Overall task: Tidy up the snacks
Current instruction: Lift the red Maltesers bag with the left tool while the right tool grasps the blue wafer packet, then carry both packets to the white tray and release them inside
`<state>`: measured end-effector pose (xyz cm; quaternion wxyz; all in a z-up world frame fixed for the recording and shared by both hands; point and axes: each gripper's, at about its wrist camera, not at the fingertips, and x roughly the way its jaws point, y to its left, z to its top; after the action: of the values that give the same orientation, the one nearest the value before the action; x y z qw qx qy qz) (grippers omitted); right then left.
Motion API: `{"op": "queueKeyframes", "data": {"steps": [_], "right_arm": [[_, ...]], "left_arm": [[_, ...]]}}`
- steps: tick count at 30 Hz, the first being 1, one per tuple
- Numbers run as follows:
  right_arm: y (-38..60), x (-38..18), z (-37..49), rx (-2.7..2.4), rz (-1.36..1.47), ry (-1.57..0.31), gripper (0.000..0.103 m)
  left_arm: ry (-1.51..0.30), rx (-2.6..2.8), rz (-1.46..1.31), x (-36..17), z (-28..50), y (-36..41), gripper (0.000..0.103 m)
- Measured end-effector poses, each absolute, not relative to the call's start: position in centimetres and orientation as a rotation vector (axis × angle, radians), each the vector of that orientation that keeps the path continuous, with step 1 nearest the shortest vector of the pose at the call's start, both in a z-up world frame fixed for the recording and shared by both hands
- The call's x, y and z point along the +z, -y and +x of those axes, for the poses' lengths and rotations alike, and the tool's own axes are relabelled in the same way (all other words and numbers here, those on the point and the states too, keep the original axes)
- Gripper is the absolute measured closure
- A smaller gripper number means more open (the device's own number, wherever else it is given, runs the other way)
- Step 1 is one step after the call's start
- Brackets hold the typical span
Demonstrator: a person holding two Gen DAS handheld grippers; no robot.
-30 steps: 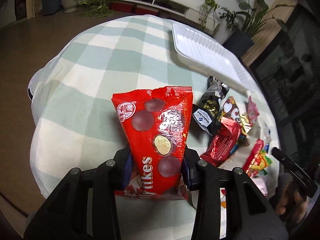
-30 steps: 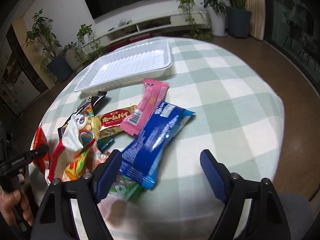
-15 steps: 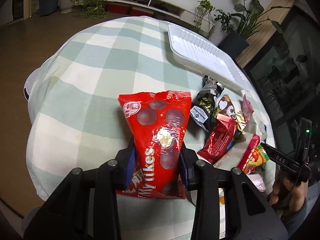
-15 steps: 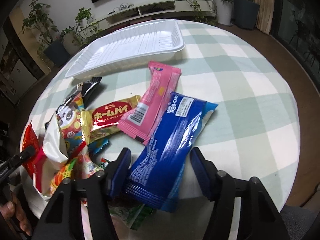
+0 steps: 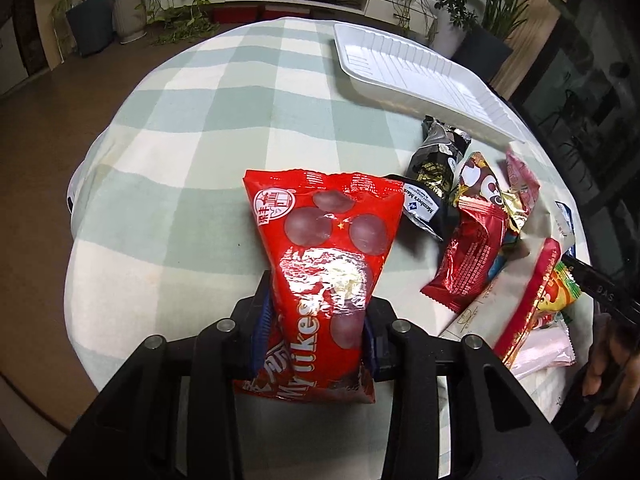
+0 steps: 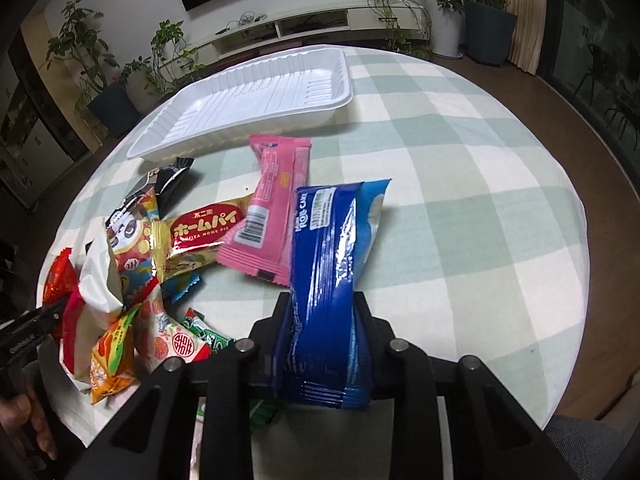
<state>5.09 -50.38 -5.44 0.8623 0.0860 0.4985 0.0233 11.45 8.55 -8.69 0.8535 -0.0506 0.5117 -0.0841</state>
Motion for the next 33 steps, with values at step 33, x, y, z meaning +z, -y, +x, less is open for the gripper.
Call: {"op": "queueKeyframes", "data": {"steps": [33], "right_arm": [[58.6,3.4,13.5,0.022,0.294,-0.833,0.074]], "left_arm": [[-0.926,-0.388,-0.256,2.3,24.8,-8.5,0.071]]}}
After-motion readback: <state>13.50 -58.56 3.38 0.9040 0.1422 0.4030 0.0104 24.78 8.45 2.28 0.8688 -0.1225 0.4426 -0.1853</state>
